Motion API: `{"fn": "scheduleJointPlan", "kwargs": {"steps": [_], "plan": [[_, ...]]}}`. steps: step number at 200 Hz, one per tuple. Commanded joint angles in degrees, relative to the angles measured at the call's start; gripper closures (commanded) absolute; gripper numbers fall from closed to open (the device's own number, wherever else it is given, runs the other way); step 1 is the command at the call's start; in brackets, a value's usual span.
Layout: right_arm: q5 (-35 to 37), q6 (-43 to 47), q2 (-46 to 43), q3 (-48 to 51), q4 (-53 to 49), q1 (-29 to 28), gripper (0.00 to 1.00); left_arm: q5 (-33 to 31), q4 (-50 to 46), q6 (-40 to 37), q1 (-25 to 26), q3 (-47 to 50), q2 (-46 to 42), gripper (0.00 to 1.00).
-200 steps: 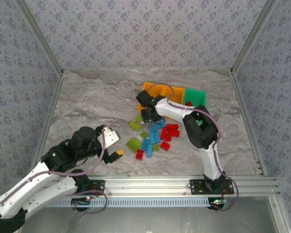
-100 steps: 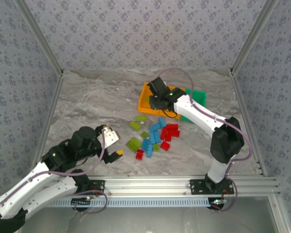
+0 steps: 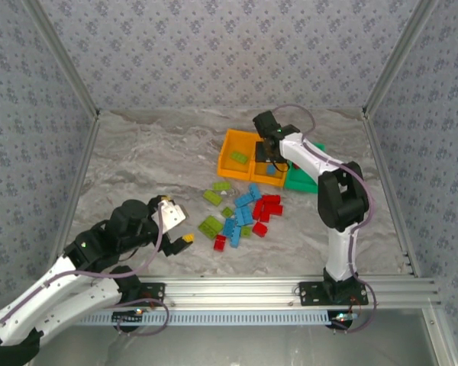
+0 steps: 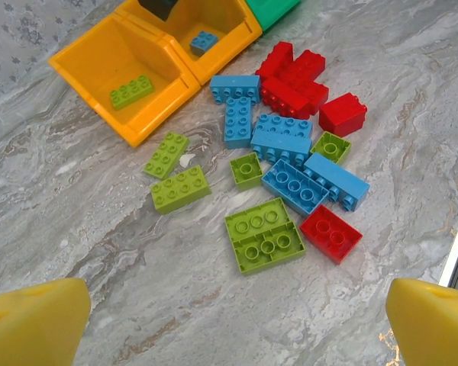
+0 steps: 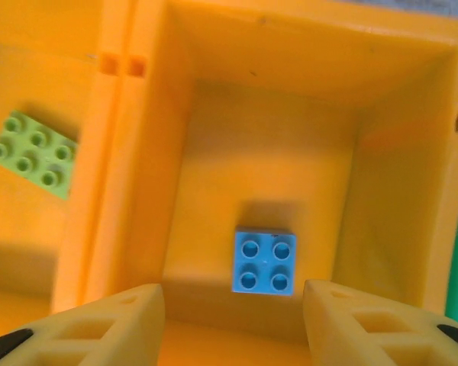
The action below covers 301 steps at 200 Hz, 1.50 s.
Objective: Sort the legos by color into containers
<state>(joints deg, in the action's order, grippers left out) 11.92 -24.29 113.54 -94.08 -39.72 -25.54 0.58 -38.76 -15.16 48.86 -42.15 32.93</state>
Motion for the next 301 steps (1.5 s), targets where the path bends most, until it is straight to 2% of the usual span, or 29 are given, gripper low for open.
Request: {"fn": "scheduleJointPlan", "kwargs": {"steps": [1, 21, 37, 61, 82, 100, 118, 148, 170, 181, 205, 234, 261, 285, 301], "plan": [[0.16, 1.58, -4.74, -1.69, -3.47, -0.33, 0.46, -0.44, 1.62, 0.3, -0.43, 0.14, -0.5, 0.01], [0.46, 1.21, -11.0, 2.47, -4.0, -0.8, 0.45, -0.33, 1.64, 0.38, -0.43, 0.23, -0.39, 0.01], [1.02, -0.31, -18.42, 9.8, -4.04, -1.96, 0.44, -0.14, 1.56, 0.46, -0.5, 0.36, -0.24, 0.01], [-0.07, -8.05, -31.52, 24.14, -1.14, -5.2, 0.41, 0.92, 1.66, 0.86, -0.44, 0.32, 0.01, 0.01], [-2.29, -16.08, -37.16, 33.78, 3.33, -11.05, 0.39, 5.16, 2.43, 0.68, -0.52, 0.34, 0.43, 0.01], [-1.24, -21.05, -34.94, 35.0, 3.16, -15.85, 0.39, 13.05, 4.11, 0.28, -0.53, 0.57, 0.62, 0.01], [1.93, -23.75, -29.59, 33.36, 0.58, -17.93, 0.39, 16.5, 6.46, 1.86, -0.65, 1.04, 0.56, 0.01], [4.74, -24.39, -22.48, 32.03, 0.93, -18.78, 0.39, 14.5, 5.56, 1.43, -0.64, 1.22, 0.56, 0.01], [2.89, -24.22, -18.68, 31.46, 2.93, -18.89, 0.4, 13.93, 5.32, 1.44, -0.65, 1.19, 0.56, 0.01], [1.77, -23.6, -16.86, 31.04, 4.28, -19.28, 0.43, 13.6, 5.21, 1.36, -0.61, 1.22, 0.55, 0.01], [2.61, -22.83, -13.18, 29.0, 4.14, -20.52, 0.6, 13.04, 5.06, 1.18, -0.63, 1.11, 0.65, 0.01], [2.86, -23.24, -9.69, 27.79, 3.94, -20.48, 0.61, 12.98, 5.01, 1.16, -0.61, 1.11, 0.66, 0.01], [2.34, -23.38, -8.18, 27.67, 4.32, -20.38, 0.63, 13.03, 4.99, 1.17, -0.61, 1.13, 0.62, 0.01], [2.49, -23.02, -9.6, 27.63, 4.13, -20.4, 0.72, 12.96, 5.01, 1.16, -0.62, 1.11, 0.65, 0.01], [3.4, -22.66, -11.94, 28.02, 3.82, -20.51, 0.74, 12.93, 5.11, 1.16, -0.61, 1.14, 0.71, 0.01]]}}
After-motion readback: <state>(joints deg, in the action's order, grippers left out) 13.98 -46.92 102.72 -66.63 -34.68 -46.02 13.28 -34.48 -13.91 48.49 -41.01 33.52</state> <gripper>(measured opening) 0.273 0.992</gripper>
